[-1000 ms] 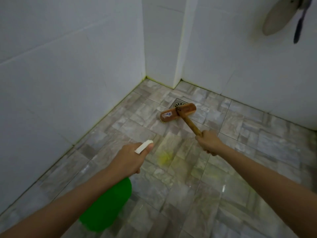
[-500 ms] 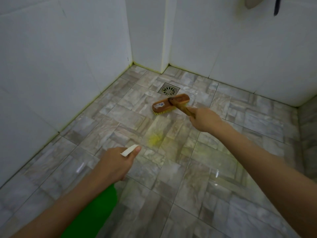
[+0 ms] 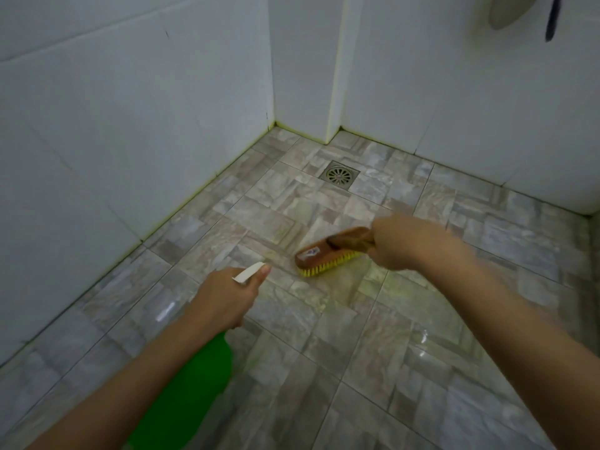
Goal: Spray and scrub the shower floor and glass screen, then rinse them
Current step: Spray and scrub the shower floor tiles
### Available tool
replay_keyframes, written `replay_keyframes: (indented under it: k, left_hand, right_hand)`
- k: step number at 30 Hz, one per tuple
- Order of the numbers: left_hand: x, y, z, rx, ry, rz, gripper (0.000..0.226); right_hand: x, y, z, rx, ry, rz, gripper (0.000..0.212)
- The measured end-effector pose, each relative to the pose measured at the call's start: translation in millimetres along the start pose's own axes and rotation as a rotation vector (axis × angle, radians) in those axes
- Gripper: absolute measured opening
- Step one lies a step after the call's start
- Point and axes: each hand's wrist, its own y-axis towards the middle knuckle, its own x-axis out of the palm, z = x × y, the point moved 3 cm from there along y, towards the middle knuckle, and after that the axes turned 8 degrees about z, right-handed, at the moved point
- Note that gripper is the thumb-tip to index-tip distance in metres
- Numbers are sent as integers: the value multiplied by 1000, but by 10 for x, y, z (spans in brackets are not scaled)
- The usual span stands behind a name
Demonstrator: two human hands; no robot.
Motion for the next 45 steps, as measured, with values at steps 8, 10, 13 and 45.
replay_keyframes:
  k: [8, 10, 13, 45]
  left_hand:
    - [-203, 37, -14, 21, -44, 87, 61]
    - [-272, 59, -39, 28, -32, 97, 62]
    - [-365, 111, -82, -14, -13, 160, 68]
    - [-787, 996, -28, -3, -93, 332, 66]
  right_hand:
    - [31, 99, -3, -27, 55, 17, 23]
    - [-41, -53, -114, 1, -20, -13, 13]
    - [-1, 86, -259, 2, 3, 53, 17]
    - [84, 1551, -904, 8, 188, 290, 45]
